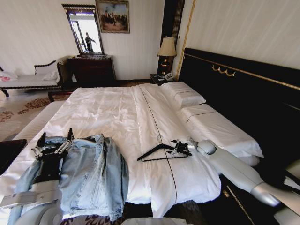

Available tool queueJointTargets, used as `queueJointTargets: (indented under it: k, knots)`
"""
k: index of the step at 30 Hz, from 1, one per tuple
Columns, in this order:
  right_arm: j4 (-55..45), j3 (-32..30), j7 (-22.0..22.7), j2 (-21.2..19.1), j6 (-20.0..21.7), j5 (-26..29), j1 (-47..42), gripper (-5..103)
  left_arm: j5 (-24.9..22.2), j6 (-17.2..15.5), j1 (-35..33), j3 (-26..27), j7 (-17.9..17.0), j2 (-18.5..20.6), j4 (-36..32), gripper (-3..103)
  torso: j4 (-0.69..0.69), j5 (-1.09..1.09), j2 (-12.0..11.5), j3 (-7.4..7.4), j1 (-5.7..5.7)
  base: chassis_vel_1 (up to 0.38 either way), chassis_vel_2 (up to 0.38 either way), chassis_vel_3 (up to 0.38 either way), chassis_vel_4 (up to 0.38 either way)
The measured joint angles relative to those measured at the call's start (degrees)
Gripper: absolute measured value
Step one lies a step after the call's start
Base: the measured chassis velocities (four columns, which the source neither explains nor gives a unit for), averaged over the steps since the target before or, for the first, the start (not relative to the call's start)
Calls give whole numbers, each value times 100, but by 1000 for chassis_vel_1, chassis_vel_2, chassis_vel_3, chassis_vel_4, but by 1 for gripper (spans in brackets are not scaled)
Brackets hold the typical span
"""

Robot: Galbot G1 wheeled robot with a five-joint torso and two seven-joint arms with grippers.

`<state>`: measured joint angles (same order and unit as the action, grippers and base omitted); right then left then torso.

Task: Pick up the clothes from the bed and hang them on the clothes hanger.

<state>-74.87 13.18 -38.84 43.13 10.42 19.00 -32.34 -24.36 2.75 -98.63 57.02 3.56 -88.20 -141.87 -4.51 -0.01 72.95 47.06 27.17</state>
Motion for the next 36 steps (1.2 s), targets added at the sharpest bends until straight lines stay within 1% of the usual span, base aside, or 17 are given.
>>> queueJointTargets:
  k: [4,5,9,11,12,14,16,17,18,19,22,24,27,28,32,34,36]
  knots:
    - [93,0,25,54,24,-245,-28,100,27,11,19,-16,0,-3,42,100,0,0,0,0,0,0,0,0,0]
    - [93,0,25,54,24,-245,-28,100,27,11,19,-16,0,-3,42,100,0,0,0,0,0,0,0,0,0]
    - [78,-61,378,2,159,-191,-126,100,54,20,47,-58,-1,-3,74,100,-1,1,0,0,0,0,0,0,0]
    - [69,-85,428,-21,186,-162,-146,100,66,23,54,-74,-1,-3,83,100,-1,1,0,0,0,0,0,0,0]
    - [63,-98,439,-33,200,-154,-154,103,71,23,56,-84,-1,-3,85,100,-1,0,0,0,0,0,0,0,0]
    - [58,-116,446,-43,213,-147,-162,101,74,24,58,-91,-1,-2,85,100,-1,1,0,0,0,0,0,0,0]
    - [36,-145,450,-62,228,-129,-177,92,75,26,61,-98,-1,9,85,100,-1,1,1,0,0,0,0,0,0]
    - [24,-155,450,-73,230,-121,-185,92,75,26,64,-96,-1,16,86,100,0,1,1,0,0,0,0,0,0]
    - [7,-166,447,-86,230,-117,-196,86,70,26,67,-90,-1,26,86,100,0,0,1,0,0,0,0,0,0]
    - [7,-166,447,-86,230,-117,-196,86,70,26,67,-90,-1,26,86,100,0,0,1,0,0,0,0,0,0]
    - [-15,-194,408,-129,230,-121,-230,71,48,26,74,-71,-1,44,86,100,0,1,1,0,0,0,0,0,0]
    - [-16,-207,387,-138,229,-125,-239,71,44,26,76,-70,-1,46,87,100,0,1,1,0,0,0,0,0,0]
    - [-28,-256,297,-181,182,-183,-289,54,39,26,89,-74,-1,55,104,100,0,1,1,0,0,0,0,0,0]
    - [-28,-256,297,-181,182,-183,-289,54,39,26,89,-74,-1,55,104,100,0,1,1,0,0,0,0,0,0]
    - [-83,-279,246,-235,83,-218,-348,33,37,26,110,-87,-2,59,122,100,-1,0,1,0,0,0,0,0,0]
    - [-95,-281,236,-240,62,-225,-356,33,37,26,110,-89,-2,59,122,100,-1,1,1,0,0,0,0,0,0]
    - [-107,-283,229,-245,-1,-240,-364,22,35,28,110,-84,-3,65,123,100,-1,1,1,-1,0,0,0,0,0]
